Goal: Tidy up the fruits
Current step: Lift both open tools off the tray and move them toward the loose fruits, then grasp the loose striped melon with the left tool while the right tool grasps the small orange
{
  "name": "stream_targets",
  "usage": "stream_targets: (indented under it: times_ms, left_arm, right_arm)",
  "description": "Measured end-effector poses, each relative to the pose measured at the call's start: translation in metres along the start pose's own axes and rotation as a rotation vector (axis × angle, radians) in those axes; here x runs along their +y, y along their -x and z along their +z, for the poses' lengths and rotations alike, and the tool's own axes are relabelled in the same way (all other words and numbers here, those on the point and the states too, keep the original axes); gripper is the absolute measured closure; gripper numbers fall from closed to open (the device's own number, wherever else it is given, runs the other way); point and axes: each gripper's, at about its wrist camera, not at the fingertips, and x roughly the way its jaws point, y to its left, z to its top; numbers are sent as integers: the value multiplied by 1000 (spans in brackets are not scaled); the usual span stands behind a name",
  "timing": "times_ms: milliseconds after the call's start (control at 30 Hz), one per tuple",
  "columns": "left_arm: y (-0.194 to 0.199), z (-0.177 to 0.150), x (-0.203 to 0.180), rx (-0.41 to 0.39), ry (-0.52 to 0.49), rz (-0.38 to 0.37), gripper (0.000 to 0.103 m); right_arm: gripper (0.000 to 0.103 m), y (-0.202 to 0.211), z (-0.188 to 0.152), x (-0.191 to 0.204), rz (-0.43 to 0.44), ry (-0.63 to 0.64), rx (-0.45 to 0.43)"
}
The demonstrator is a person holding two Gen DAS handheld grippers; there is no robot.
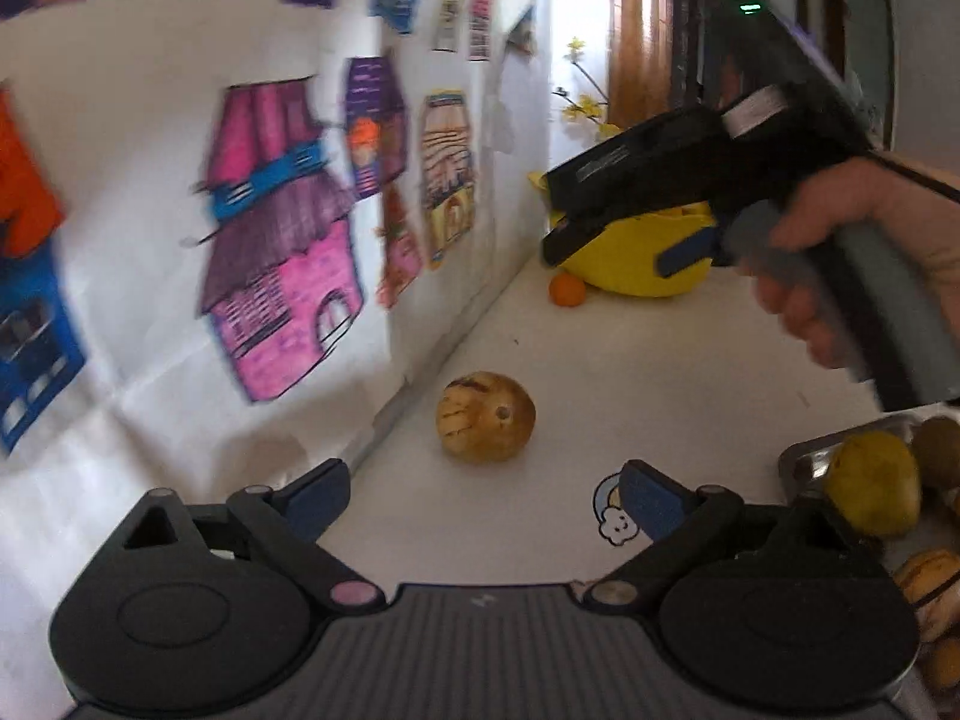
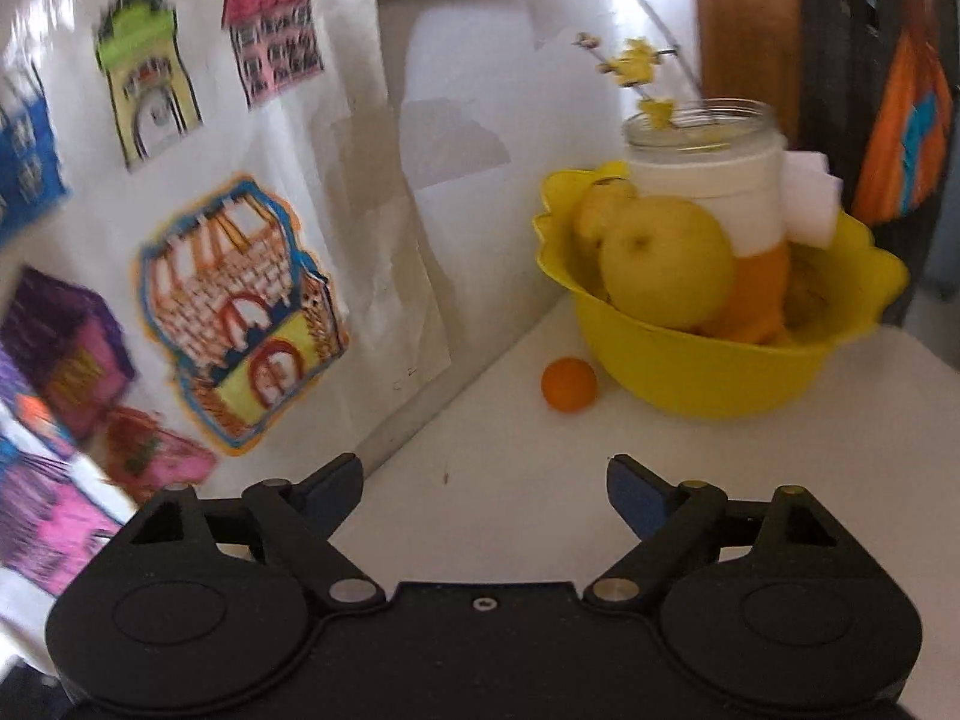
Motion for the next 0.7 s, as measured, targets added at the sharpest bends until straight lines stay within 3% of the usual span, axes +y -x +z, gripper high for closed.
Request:
stream_targets:
  times_ms: [133, 433, 700]
  left_arm:
    - [-16, 3, -8, -15, -25, -2, 9]
    - [-52, 13, -7, 12, 55, -9, 18]
    - [-77, 16, -8, 14, 110, 33, 20]
  right_arm:
    - [18, -24, 1, -3, -13, 30, -32]
    - [20, -64, 8, -11, -31, 45, -48]
    - [22, -84, 3, -15, 13, 48, -80]
